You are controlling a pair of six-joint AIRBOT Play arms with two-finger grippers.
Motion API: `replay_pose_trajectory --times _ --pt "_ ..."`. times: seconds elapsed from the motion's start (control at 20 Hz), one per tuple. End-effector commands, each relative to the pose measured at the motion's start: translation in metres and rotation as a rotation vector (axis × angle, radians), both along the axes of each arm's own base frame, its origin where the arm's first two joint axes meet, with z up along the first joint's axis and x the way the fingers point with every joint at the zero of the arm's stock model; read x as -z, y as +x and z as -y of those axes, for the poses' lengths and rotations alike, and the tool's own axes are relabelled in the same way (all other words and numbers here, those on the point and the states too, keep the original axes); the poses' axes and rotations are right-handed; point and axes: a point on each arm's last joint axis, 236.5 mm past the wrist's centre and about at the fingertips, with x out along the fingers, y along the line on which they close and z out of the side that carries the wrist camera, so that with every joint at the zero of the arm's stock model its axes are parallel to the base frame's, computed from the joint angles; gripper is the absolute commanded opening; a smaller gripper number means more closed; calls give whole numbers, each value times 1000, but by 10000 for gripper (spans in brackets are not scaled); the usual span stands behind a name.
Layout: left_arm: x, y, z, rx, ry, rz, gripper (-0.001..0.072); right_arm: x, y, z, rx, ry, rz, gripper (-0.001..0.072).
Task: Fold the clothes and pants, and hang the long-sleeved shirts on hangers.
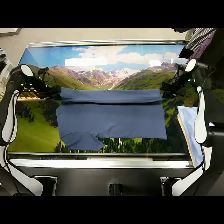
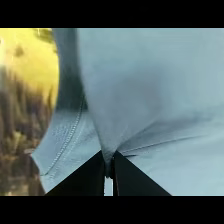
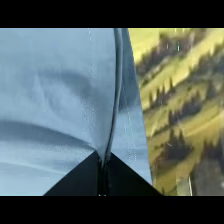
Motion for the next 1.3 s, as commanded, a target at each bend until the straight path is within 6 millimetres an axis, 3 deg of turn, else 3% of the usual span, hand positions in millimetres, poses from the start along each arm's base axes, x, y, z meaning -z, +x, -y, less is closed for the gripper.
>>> replay_pose_trajectory --times 0.0,0.15,0.5,0.6,0.7,0.75,0.8,0.85,0.9,1.0,1.1,1.25 --pt "17 -21 12 35 -10 -112 14 17 -12 -2 1 9 -83 29" --pt "30 -32 13 37 -15 -182 14 31 -19 -2 1 12 -136 29" --pt "43 -34 12 36 -17 -208 15 51 -31 -4 -9 21 -214 34" --pt "43 -34 12 36 -17 -209 27 52 -34 -2 -11 12 -229 165" --pt "37 -33 9 32 -17 -196 155 48 -45 2 -22 3 -269 249" --pt "30 -31 1 21 -12 -179 225 43 -52 13 -29 -37 -291 327" --pt "20 -30 -10 20 -1 -153 348 32 -57 22 -65 -62 -286 437" --pt "7 -31 -22 29 10 -133 439 18 -53 28 -52 -45 -245 486" --pt "-8 -34 -35 16 21 -114 472 1 -48 34 -34 -15 -183 486" --pt "-41 -35 -54 -48 -14 -48 473 -30 -46 60 -3 3 -85 479" --pt "-56 -53 -73 -112 -31 -34 473 -45 -60 75 41 60 -43 479" --pt "-39 -116 -73 -193 -66 -111 472 -31 -102 66 86 150 -75 478"
